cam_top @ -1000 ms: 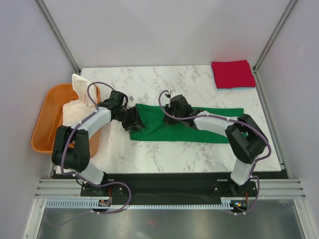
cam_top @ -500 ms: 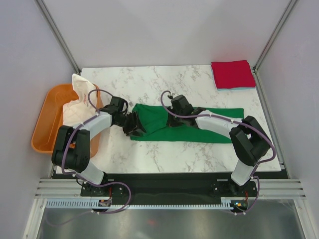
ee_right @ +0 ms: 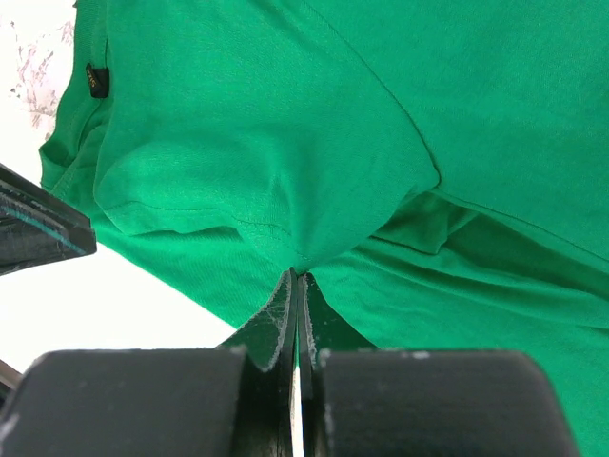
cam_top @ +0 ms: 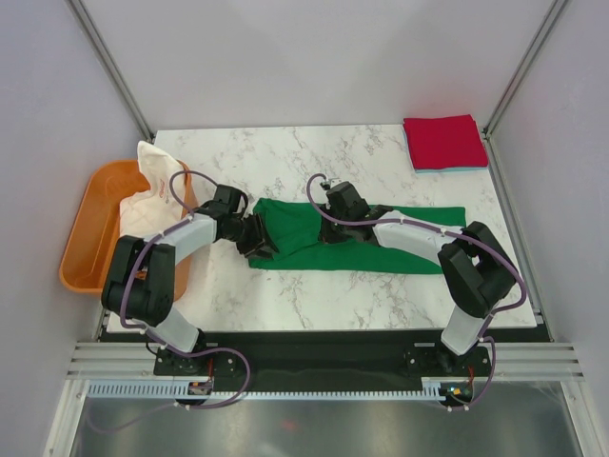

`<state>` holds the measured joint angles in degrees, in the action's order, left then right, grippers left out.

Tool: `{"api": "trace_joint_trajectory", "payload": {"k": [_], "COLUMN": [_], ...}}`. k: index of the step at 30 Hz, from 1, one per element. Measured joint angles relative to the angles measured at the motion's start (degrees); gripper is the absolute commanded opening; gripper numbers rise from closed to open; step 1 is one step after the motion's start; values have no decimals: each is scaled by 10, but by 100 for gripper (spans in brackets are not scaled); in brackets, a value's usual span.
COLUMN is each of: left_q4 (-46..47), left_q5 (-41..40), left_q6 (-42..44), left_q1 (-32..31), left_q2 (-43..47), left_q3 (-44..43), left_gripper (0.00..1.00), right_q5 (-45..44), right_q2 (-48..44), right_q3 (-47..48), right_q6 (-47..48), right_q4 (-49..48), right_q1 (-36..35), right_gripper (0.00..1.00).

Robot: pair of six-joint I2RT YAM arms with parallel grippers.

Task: Fold and stack the t-shirts
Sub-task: Fold the tshirt

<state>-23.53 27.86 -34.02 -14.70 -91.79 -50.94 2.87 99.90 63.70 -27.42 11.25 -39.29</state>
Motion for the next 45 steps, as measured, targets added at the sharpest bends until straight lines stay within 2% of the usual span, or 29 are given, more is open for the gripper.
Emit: {"api": "trace_joint_trajectory", "payload": {"k": [6,20,23,26,27,30,45], "left_q4": [10,17,19,21,21,23,-6], "left_q5": [-34,-57,-64,-68,-68,-68,-68], "left_q6": [-17,-31,-35,-38,-39,-43,-57], "left_q1": [-10,-23,-27,-28,-28,-28,-28], "left_q2": [-3,-23,-32,-37,-37,-37,15], "left_q3": [0,0,0,0,0,-3,-27], "left_gripper": [36,37,32,22,14,2,2], "right_q5": [0,-3,-3,-3,-3,-4,-14], "right_q2": [0,-17,-17,-17,-17,-17,-26], "right_q3": [2,2,2,2,2,2,10], "right_q6": [0,0,0,0,0,0,0], "right_q4": [0,0,0,0,0,1,37], "right_q1": [0,0,0,0,0,0,8], "right_gripper": [0,0,0,0,0,0,0]}}
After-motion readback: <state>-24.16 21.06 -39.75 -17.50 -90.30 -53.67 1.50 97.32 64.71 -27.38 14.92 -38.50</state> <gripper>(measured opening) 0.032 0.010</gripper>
